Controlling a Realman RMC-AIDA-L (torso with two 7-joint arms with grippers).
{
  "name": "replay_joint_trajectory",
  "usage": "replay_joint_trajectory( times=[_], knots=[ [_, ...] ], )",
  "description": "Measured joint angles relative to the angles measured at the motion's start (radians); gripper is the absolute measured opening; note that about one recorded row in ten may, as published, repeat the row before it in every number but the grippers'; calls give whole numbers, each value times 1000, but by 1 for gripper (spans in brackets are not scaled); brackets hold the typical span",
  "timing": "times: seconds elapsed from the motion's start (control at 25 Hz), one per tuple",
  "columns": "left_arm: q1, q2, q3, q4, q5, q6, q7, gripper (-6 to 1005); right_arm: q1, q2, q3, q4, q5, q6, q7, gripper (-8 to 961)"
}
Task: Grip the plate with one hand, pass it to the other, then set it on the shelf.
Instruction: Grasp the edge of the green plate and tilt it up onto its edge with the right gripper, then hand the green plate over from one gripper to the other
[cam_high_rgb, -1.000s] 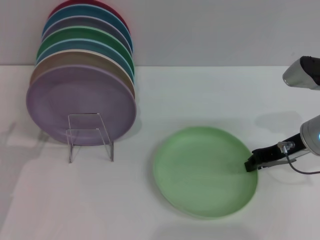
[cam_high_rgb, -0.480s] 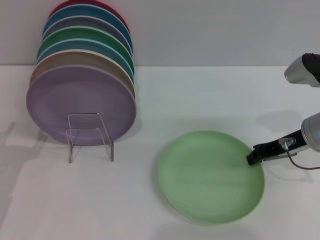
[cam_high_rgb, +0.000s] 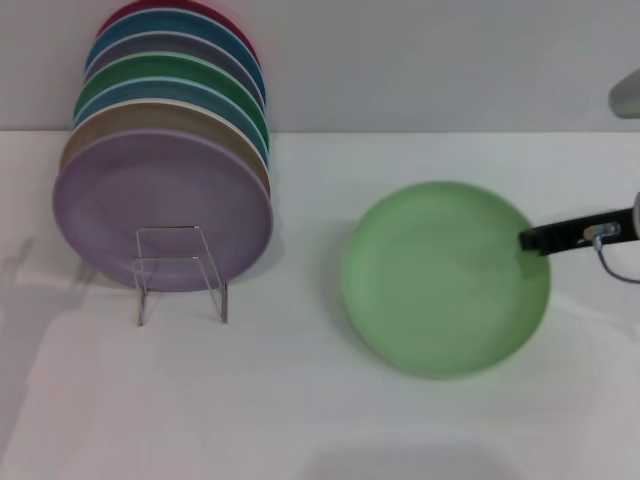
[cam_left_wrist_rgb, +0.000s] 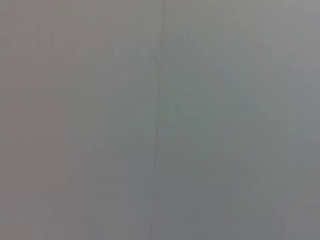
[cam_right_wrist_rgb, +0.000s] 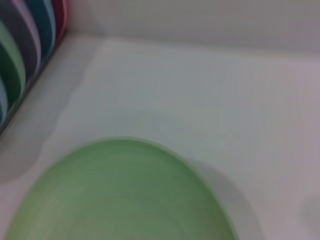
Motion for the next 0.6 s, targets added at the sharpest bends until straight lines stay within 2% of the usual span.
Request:
replay_joint_trajectory(
  times=[0.12,0.28,0.44,0.6],
  knots=[
    [0,0,0,-9,0,4,-7,741,-88,1,-72,106,2,-117,-26,25],
    [-1,-1,-1,-18,0,12,-11,739,-225,3,-187,233,12,-341,-80,25],
    [-1,-2,-1,-23,0,18,-12,737,-338,7,-285,281,77,-568,-182,26],
    [-1,-3,6,-23,0,28,-13,735,-409,9,-369,280,197,-754,-326,27]
  ],
)
